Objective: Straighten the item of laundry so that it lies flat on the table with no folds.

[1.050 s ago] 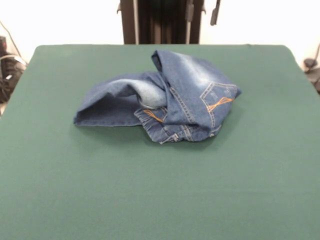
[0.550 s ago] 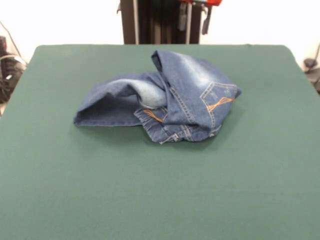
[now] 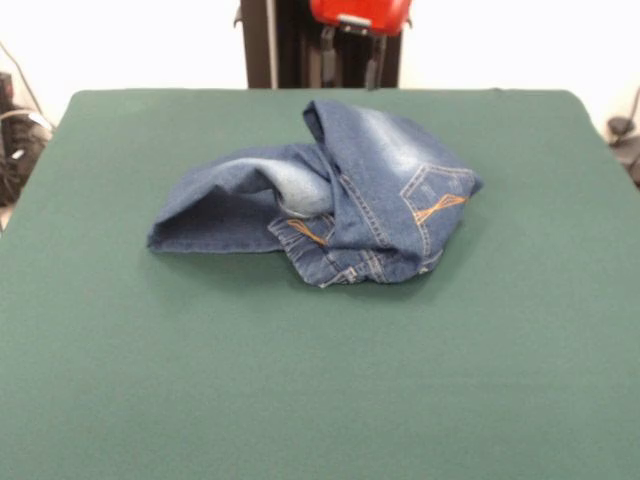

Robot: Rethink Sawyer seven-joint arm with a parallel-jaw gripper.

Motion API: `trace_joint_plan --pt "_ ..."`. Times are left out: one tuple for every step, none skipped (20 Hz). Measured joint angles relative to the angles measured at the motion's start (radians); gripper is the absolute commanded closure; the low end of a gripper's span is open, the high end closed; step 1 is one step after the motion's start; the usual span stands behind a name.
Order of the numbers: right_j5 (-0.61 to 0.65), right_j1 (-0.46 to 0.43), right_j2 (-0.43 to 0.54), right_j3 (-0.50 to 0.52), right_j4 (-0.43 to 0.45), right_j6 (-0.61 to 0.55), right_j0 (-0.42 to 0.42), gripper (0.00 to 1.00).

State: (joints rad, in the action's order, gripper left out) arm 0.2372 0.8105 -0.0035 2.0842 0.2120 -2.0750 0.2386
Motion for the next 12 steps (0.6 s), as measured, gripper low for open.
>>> trace_joint_plan --pt "0.009 -0.003 0.004 -0.009 0.0 0.0 0.005 0.0" --pt "0.017 -0.005 0.008 -0.018 0.0 0.0 0.011 0.0" --pt "0.032 -0.008 0.012 -0.03 0.0 0.0 0.017 0.0" --pt "0.061 -0.011 0.019 -0.052 0.0 0.0 0.026 0.0" --pt "0.084 -0.013 0.024 -0.069 0.0 0.0 0.032 0.0" --pt "0.109 -0.015 0.028 -0.085 0.0 0.0 0.037 0.0" --pt "0.124 -0.016 0.03 -0.096 0.0 0.0 0.04 0.0" --pt "0.14 -0.018 0.033 -0.107 0.0 0.0 0.043 0.0" --pt "0.175 -0.022 0.039 -0.131 0.0 0.0 0.052 0.0" --pt "0.195 -0.024 0.045 -0.145 0.001 0.0 0.057 0.0" --pt "0.212 -0.024 0.052 -0.155 0.001 0.0 0.062 0.0" --pt "0.229 -0.024 0.059 -0.165 0.001 0.0 0.067 0.0"
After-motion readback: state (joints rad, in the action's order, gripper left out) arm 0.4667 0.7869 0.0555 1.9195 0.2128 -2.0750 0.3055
